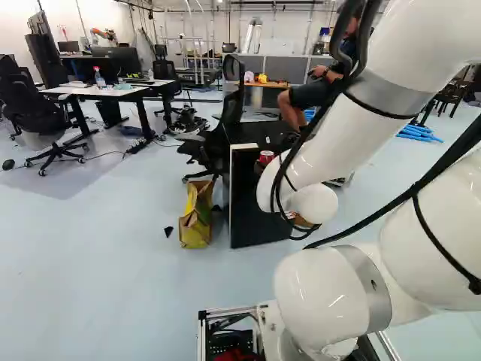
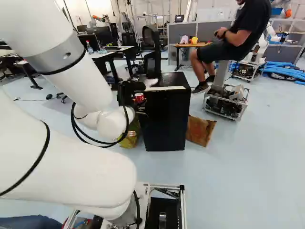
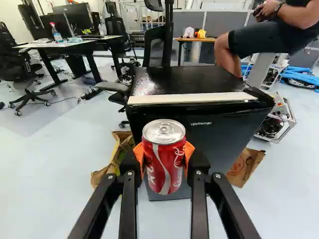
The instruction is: Grab a drink from the fridge
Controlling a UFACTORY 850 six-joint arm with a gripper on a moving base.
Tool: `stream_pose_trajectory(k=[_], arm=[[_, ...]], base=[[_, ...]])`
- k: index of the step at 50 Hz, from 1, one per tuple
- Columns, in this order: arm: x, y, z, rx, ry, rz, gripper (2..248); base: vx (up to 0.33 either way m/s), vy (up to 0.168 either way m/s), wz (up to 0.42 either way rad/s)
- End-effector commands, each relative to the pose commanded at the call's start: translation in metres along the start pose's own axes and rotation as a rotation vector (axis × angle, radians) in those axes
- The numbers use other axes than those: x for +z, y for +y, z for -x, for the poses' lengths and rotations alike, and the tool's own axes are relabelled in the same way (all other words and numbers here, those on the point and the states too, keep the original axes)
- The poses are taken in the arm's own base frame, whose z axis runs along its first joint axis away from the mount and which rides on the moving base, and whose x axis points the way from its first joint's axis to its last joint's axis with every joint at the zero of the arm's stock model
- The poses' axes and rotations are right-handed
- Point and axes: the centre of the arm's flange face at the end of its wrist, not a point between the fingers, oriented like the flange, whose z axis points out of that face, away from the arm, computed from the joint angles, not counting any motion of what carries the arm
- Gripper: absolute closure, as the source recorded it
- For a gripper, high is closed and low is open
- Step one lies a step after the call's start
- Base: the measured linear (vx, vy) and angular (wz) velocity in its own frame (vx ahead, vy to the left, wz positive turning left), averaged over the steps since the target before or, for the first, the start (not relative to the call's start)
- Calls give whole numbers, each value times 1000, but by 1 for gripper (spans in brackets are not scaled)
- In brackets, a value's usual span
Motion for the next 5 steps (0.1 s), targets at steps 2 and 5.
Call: stream_pose_trajectory(k=[2, 5], arm=[[0, 0, 0, 0, 0, 0, 152], [0, 0, 0, 0, 0, 0, 152]], base=[[0, 0, 0], [0, 0, 0]])
